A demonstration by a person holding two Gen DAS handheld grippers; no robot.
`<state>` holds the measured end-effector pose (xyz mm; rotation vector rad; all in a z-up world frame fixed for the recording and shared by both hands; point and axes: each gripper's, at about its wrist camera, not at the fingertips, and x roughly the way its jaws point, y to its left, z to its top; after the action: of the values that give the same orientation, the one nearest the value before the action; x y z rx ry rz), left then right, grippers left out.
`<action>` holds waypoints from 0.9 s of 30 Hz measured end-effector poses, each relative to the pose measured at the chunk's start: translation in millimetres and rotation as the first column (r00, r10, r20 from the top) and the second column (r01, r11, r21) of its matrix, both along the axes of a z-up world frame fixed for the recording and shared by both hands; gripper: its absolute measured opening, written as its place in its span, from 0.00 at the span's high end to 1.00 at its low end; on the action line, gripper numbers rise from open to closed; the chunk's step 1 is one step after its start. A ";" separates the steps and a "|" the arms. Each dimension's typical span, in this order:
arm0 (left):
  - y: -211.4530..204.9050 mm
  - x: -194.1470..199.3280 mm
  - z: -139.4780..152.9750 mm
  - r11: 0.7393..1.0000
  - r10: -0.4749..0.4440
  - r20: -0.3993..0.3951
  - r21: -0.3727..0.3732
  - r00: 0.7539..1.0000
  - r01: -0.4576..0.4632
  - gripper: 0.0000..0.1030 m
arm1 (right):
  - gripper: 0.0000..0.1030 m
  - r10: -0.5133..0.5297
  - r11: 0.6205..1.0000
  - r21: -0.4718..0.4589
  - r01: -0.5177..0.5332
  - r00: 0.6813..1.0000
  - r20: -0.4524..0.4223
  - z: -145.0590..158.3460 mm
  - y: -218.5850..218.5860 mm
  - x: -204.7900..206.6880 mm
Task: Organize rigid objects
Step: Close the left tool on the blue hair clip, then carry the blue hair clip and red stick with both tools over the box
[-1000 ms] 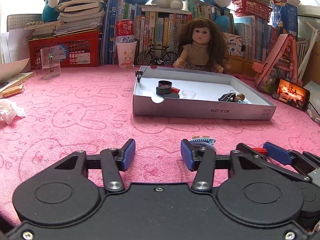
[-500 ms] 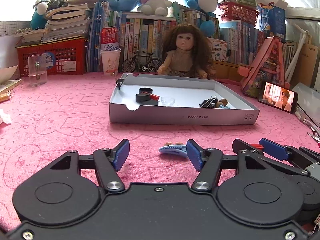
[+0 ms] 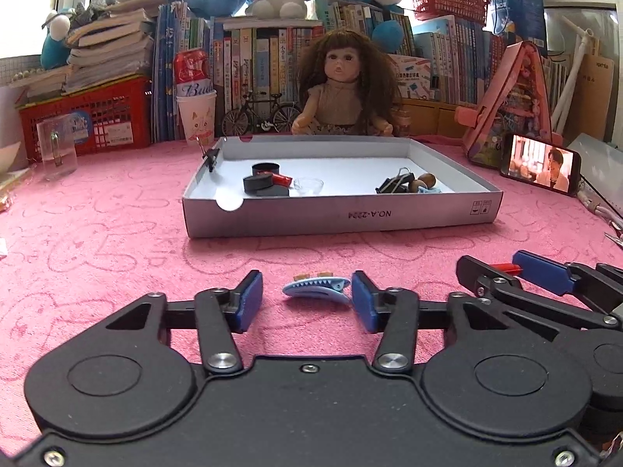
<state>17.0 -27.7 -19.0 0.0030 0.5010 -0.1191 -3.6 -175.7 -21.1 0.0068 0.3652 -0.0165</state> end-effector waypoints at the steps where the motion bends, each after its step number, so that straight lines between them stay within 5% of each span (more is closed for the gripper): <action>1: 0.6 0.0 -0.4 1.000 0.001 0.000 -0.005 1.000 -0.001 0.63 | 0.51 0.004 1.000 0.001 -0.004 1.000 -0.001 0.0 1.0 0.3; 27: 13.0 13.7 19.4 0.998 0.044 -0.012 -0.034 0.999 -0.044 0.66 | 0.51 0.044 0.997 0.059 -0.044 0.999 -0.002 17.3 2.5 16.9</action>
<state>30.7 -14.6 0.4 -0.0424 0.5104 -0.0845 13.3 -173.2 -3.8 0.0566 0.3690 0.0374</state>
